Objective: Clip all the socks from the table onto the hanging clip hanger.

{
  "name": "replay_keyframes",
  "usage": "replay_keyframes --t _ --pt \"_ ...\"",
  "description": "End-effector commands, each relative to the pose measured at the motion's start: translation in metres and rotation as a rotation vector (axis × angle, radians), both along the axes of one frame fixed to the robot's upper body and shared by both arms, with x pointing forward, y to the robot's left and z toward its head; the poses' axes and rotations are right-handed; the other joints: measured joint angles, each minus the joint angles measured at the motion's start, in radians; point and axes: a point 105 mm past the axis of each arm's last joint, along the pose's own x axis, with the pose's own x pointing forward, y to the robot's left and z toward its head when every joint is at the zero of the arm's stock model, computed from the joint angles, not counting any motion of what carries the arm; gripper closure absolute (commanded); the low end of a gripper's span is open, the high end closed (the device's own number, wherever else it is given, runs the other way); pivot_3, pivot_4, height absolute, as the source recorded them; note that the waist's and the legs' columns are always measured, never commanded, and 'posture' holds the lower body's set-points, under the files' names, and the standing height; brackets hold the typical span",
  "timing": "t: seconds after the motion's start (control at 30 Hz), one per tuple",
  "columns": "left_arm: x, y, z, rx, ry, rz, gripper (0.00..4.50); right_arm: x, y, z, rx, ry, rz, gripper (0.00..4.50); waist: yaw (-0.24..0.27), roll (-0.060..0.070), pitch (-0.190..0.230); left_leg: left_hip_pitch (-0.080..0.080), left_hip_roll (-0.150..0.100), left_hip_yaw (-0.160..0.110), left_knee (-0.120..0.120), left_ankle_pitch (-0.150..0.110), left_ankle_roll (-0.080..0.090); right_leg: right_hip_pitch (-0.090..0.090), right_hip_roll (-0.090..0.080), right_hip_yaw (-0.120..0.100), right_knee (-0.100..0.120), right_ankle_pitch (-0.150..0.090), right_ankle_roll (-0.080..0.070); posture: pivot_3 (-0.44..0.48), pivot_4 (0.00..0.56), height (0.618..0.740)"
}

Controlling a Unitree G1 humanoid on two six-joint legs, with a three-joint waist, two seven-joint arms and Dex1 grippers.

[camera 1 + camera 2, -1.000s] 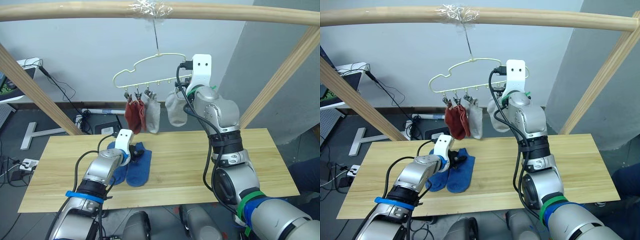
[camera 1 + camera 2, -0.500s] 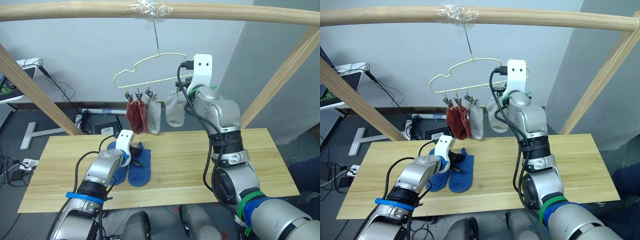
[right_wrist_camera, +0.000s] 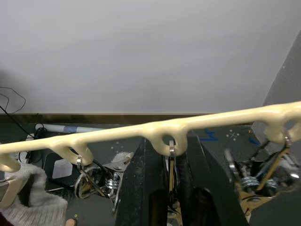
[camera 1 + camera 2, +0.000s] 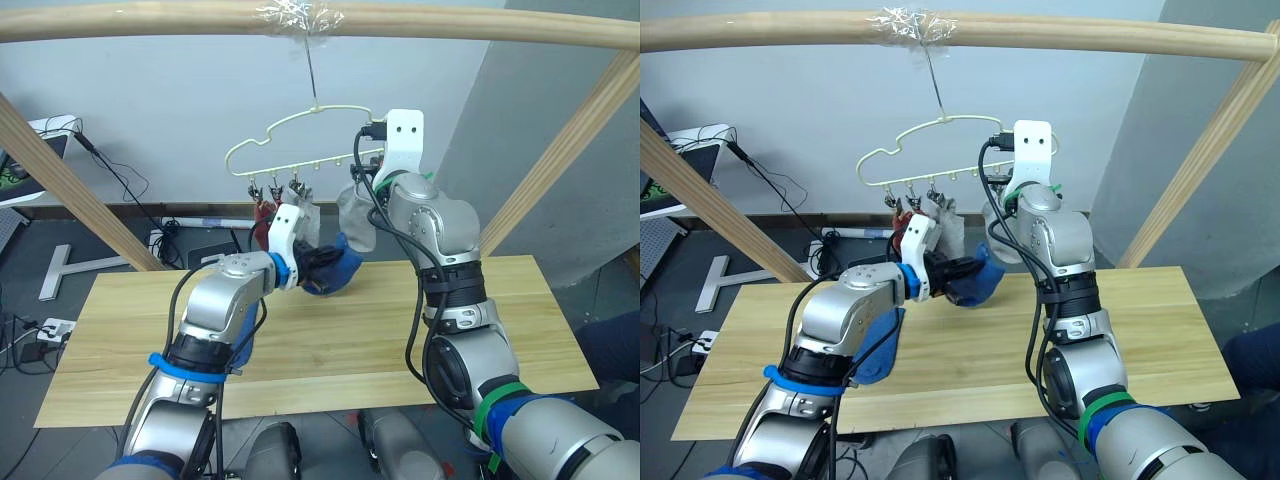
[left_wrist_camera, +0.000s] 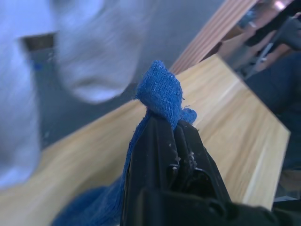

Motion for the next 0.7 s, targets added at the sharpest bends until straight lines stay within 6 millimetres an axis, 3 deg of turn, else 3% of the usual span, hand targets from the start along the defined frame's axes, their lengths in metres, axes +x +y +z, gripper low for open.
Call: replay_keyframes --t 0.03,0.33,0.7 --pt "0.005 -0.019 0.022 -0.021 -0.068 -0.054 4.48 -0.005 0.004 0.021 0.023 -0.068 0.014 4.50 0.000 0.000 0.000 0.000 0.000 0.000 0.000 0.000 0.000 0.000 0.000 0.000 0.000 0.000 0.000 -0.238 0.201 0.740" --pt "0.025 -0.033 0.028 -0.017 -0.097 -0.046 4.48 -0.005 0.005 0.022 0.026 -0.066 0.016 4.50 -0.001 0.000 0.000 0.000 0.000 0.000 0.000 0.000 0.000 0.000 0.001 0.000 0.000 0.000 0.000 -0.244 0.201 0.740" --pt "0.047 -0.038 0.039 -0.045 -0.146 0.004 4.48 -0.006 0.005 0.022 0.027 -0.066 0.015 4.50 -0.002 0.000 0.000 0.000 0.000 0.001 0.000 0.000 0.000 -0.001 0.001 0.000 0.000 0.000 0.000 -0.252 0.199 0.740"
